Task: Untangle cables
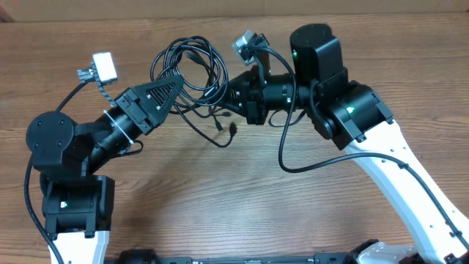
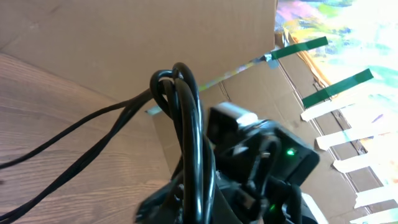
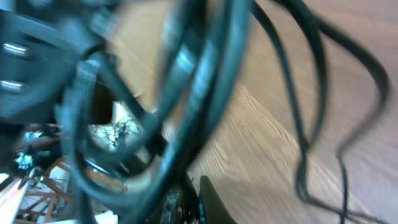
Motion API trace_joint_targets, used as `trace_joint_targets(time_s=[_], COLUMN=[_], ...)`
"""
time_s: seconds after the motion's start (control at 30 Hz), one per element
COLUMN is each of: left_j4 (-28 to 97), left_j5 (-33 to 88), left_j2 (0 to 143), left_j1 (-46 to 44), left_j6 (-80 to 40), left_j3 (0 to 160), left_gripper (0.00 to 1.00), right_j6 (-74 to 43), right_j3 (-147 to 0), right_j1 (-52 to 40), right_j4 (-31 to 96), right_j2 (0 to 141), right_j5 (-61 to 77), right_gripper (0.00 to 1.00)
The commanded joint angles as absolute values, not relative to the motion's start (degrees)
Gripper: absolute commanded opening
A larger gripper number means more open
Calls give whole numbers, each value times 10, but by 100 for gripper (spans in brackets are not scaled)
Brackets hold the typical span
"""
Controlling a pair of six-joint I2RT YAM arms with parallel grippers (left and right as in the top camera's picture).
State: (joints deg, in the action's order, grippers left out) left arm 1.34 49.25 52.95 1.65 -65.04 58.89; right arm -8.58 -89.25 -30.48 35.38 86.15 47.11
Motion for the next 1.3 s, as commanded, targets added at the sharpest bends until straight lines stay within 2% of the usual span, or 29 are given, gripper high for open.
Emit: trace_joint_targets(time_s=[0.0, 0.13, 0.33, 0.53, 0.57, 0.6, 0.63, 0.67, 0.7, 0.73, 1.03, 1.27], left_j4=[-20, -70, -83, -140, -151, -156, -155, -152, -147, -134, 64, 157], left_j5=[502, 522, 534, 576, 588, 601, 614, 630, 645, 661, 705, 708], left_j2=[524, 524, 523, 523, 523, 523, 523, 524, 524, 525, 525, 525], left_j1=[34, 58, 71, 107, 112, 117, 120, 120, 120, 120, 120, 120], left_j6=[-658, -663, -660, -627, -623, -618, -616, -608, -602, -595, -425, -306], left_j3=[602, 602, 602, 602, 602, 602, 602, 602, 602, 602, 602, 602], left_gripper=[5, 5, 6, 8, 8, 8, 8, 7, 6, 6, 5, 6], right_j6=[-87, -70, -77, -123, -123, -122, -116, -95, -73, -57, -11, 5], right_j3=[-896, -896, -896, -896, -896, -896, -896, -896, -896, -896, -897, -897], right_j1=[-307, -307, -307, -307, -307, -308, -309, -311, -311, -311, -311, -311], right_j4=[404, 473, 491, 560, 570, 578, 580, 575, 566, 556, 463, 445], right_j2=[859, 859, 859, 859, 859, 859, 859, 859, 859, 858, 854, 847], right_j5=[377, 317, 302, 234, 237, 246, 260, 279, 294, 304, 319, 390], right_gripper=[4, 4, 4, 4, 9, 30, 61, 72, 79, 81, 82, 80])
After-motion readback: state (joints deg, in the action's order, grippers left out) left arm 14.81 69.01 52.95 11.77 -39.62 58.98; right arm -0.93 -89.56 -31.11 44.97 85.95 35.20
